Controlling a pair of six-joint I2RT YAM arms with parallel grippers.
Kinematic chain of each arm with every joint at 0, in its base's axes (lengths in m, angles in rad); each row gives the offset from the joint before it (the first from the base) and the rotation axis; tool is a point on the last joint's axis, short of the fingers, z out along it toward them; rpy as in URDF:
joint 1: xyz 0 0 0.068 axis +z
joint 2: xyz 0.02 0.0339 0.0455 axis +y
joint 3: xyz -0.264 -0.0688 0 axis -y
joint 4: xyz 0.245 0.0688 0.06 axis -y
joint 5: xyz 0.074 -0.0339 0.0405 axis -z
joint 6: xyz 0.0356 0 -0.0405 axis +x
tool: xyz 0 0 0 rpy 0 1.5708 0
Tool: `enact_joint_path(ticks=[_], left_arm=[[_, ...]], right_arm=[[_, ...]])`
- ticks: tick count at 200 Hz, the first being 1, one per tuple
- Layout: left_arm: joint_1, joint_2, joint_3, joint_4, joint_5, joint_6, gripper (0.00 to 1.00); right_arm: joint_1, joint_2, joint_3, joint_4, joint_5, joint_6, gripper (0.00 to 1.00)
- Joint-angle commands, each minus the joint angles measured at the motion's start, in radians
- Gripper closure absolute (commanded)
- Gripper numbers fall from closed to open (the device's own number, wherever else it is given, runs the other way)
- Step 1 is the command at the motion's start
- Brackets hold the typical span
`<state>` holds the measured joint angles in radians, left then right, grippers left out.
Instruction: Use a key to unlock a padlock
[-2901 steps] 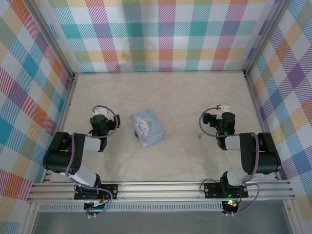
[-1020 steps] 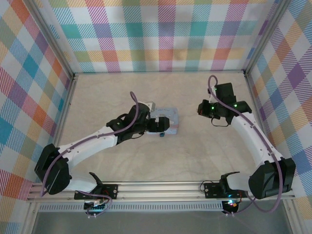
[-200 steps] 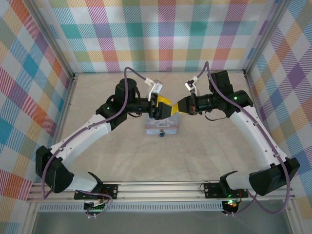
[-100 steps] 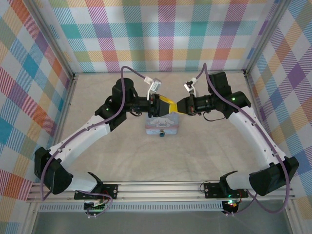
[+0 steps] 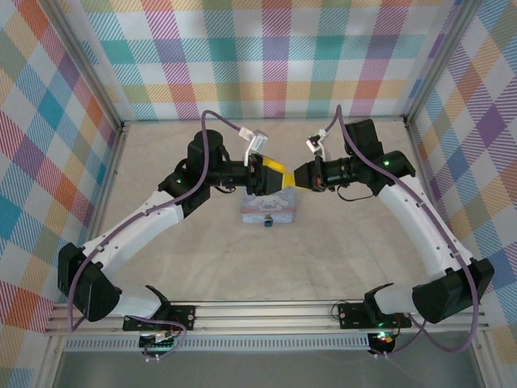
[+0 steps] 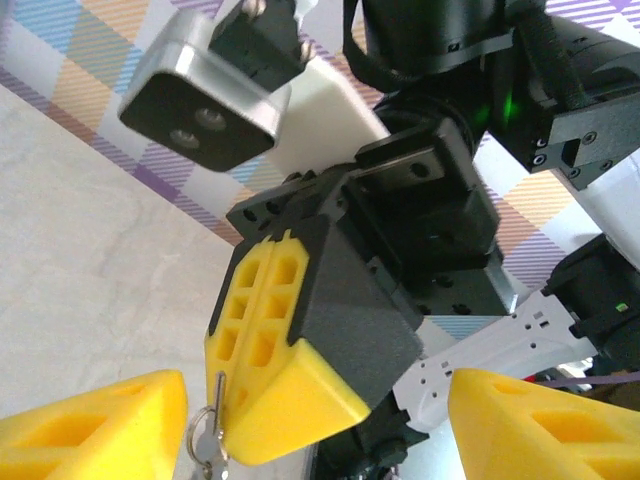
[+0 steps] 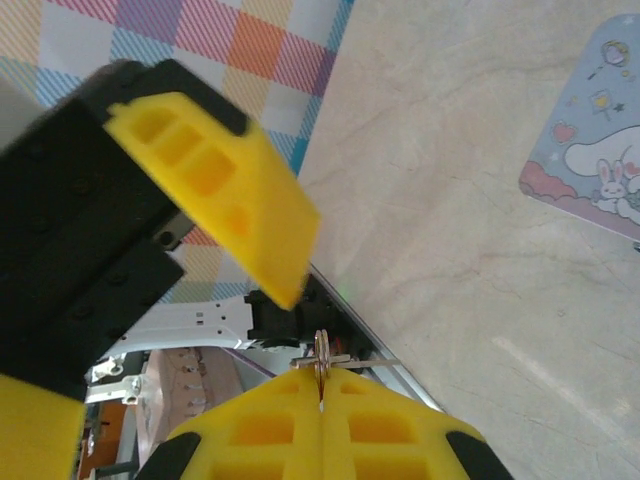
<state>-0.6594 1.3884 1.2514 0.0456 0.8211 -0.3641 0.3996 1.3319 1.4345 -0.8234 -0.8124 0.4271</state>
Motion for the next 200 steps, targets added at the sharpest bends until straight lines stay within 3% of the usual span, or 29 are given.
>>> enact_joint_path(ticks=[1, 41, 98, 200], left_arm=[[-0.011, 0.025, -0.007, 0.054, 0.068, -0.026, 0.28], [-0.024, 0.054, 0.005, 0.109, 0.115, -0.055, 0.29], [-0.028, 0.015, -0.012, 0.087, 0.117, -0.028, 0.67], [0.015, -0.069, -0.064, 0.009, -0.040, 0.006, 0.81]], right_arm=[[0.002, -0.020, 0.002, 0.036, -0.066, 0.001, 1.00], [0.002, -0.013, -0.009, 0.054, -0.099, 0.010, 1.00], [-0.024, -0.007, -0.019, 0.051, -0.069, 0.008, 1.00], [-0.041, -0.019, -0.043, 0.051, -0.074, 0.001, 1.00]])
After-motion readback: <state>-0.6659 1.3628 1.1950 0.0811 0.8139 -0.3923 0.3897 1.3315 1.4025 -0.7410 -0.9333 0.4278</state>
